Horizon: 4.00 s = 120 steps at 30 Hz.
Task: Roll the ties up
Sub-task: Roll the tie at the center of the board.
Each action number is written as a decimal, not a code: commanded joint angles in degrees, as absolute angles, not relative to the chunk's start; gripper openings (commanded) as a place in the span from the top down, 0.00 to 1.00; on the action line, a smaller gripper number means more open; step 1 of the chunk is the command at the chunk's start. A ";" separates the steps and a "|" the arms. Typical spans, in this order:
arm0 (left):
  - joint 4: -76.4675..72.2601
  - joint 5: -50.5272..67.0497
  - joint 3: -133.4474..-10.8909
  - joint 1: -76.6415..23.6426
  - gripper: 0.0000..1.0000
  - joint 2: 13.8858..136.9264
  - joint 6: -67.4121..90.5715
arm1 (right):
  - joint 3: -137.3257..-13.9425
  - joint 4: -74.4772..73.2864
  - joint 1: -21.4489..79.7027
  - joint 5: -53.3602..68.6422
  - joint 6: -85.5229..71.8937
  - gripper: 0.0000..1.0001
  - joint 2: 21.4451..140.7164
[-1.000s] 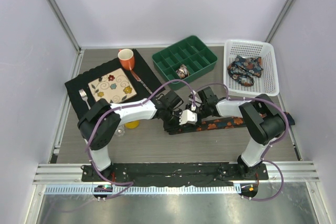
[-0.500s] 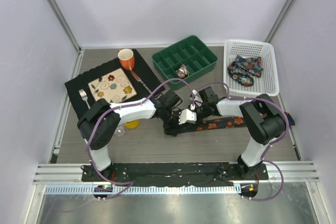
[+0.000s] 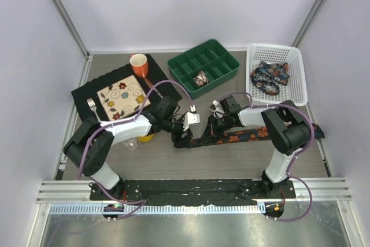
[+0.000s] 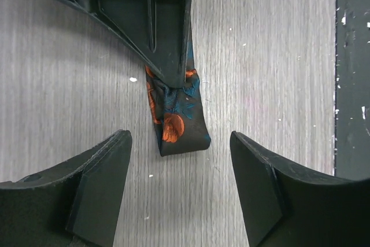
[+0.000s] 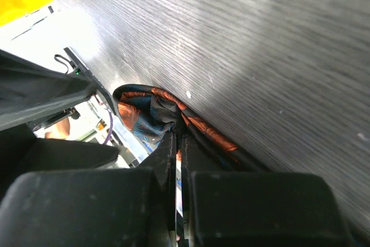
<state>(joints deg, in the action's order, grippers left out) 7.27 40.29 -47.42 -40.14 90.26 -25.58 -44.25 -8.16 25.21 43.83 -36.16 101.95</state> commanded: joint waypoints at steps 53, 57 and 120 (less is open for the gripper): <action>-9.93 38.23 -47.64 -45.44 0.59 101.16 -17.84 | -44.38 -10.90 24.08 34.89 -32.96 0.99 107.05; -11.16 37.44 -47.99 -45.70 0.58 103.53 -17.58 | -44.21 -10.72 24.08 35.16 -33.13 0.99 107.05; 16.26 36.21 -57.65 -45.18 0.76 110.92 -23.73 | -42.63 -12.65 24.96 33.93 -30.94 0.99 95.89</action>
